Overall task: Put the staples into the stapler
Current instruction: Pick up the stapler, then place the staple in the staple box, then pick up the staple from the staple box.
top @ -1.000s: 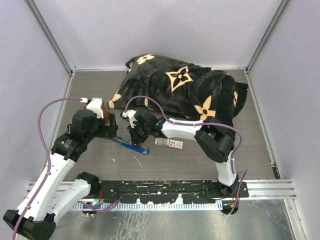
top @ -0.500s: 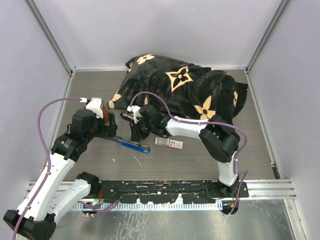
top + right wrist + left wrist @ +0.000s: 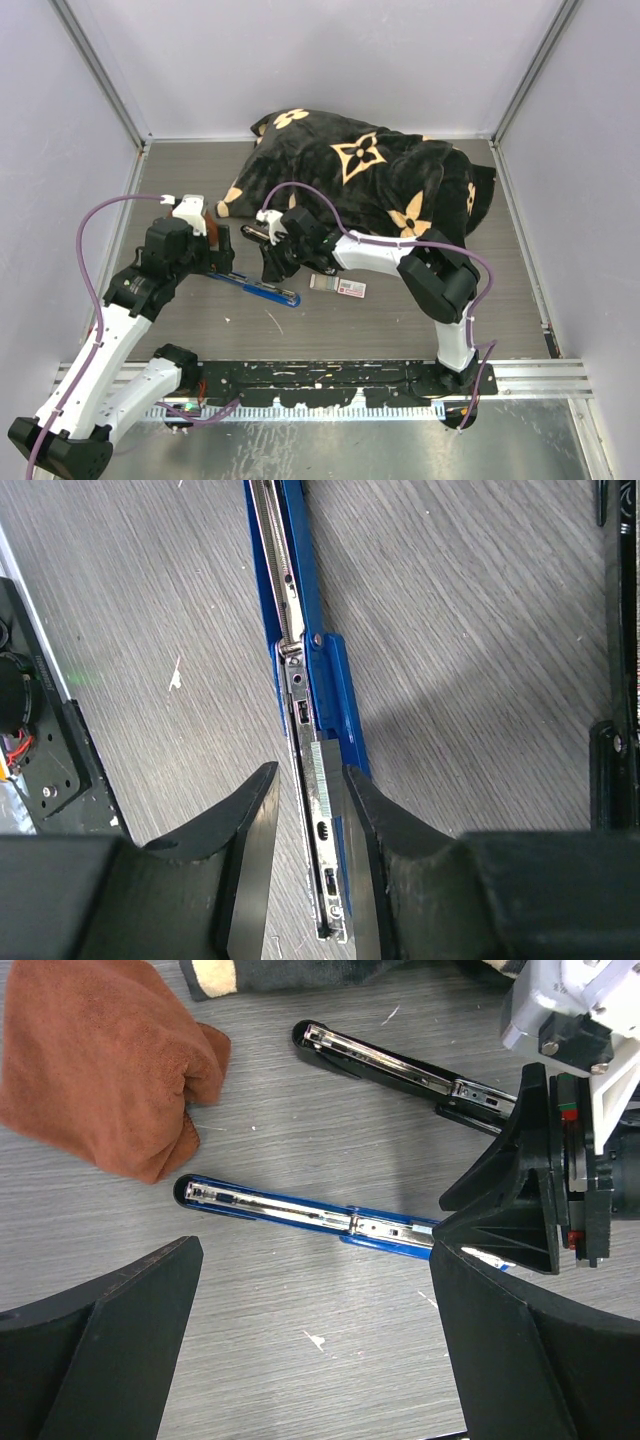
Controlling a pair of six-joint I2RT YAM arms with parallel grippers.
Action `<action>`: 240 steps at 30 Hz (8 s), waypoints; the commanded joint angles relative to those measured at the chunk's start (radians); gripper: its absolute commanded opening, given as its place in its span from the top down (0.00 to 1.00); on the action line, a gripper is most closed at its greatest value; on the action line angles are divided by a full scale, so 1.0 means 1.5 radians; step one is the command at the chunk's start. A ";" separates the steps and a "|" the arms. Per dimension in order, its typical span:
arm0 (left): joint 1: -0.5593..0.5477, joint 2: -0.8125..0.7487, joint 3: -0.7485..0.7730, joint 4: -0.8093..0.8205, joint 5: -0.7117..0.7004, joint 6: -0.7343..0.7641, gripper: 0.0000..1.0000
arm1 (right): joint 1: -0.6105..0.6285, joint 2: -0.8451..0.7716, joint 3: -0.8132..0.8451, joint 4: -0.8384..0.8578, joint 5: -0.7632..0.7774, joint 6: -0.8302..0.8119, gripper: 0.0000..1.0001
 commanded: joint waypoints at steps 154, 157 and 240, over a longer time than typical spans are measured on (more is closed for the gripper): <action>0.007 -0.019 -0.004 0.033 0.001 0.003 0.00 | 0.112 -0.132 -0.136 -0.348 0.726 0.129 0.71; 0.007 -0.019 -0.005 0.035 0.002 0.002 0.00 | 0.112 -0.139 -0.134 -0.349 0.716 0.133 0.70; 0.007 -0.019 -0.003 0.034 0.003 0.001 0.00 | -0.030 -0.303 -0.215 -0.212 0.402 0.048 0.86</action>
